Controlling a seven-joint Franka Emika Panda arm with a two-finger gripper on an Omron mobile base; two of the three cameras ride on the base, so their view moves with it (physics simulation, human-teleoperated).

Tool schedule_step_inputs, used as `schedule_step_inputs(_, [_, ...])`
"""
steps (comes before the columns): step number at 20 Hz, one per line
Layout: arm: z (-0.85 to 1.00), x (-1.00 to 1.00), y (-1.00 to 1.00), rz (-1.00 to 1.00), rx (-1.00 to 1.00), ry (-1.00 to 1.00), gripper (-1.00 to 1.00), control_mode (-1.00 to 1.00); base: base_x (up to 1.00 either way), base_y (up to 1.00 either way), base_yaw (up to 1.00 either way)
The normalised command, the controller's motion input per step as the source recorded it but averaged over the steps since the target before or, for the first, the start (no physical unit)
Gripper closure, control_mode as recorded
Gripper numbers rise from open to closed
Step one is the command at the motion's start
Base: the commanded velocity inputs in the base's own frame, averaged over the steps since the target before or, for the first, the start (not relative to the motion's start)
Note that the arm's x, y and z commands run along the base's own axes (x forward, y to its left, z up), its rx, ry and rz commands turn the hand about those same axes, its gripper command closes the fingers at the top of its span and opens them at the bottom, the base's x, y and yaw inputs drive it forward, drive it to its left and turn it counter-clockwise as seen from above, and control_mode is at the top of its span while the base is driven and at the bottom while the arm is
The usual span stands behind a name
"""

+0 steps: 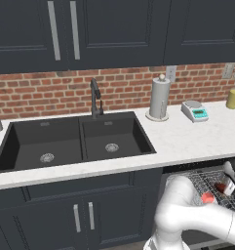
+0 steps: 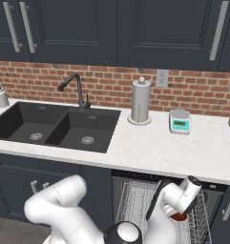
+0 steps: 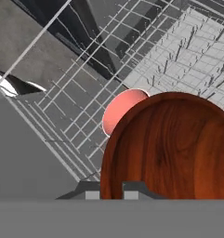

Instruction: Pick up the cup and bowl from the counter, place them in the dishwasher, and close the dishwasher door.

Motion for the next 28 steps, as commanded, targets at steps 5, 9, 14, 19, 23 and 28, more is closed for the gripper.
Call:
schedule_step_inputs(5, [-0.59,0.23,-0.07,-0.01,0.00,0.05,1.00,-1.00,0.00,0.00,0.00])
schedule_step_inputs(9, [-0.61,0.18,-0.16,0.00,0.00,0.03,1.00,-1.00,0.00,0.00,0.00])
schedule_step_inputs(14, [-0.52,0.03,-0.27,0.00,0.00,0.00,1.00,-1.00,0.00,0.00,0.00])
schedule_step_inputs(19, [-0.19,0.00,-0.11,0.00,0.00,0.01,1.00,-1.00,0.00,0.00,0.00])
schedule_step_inputs(23, [0.00,0.00,0.00,0.00,0.00,0.01,-1.00,-1.00,0.00,0.00,0.00])
schedule_step_inputs(28, [0.00,0.00,0.00,0.00,0.00,0.01,-1.00,-1.00,0.00,0.00,0.00])
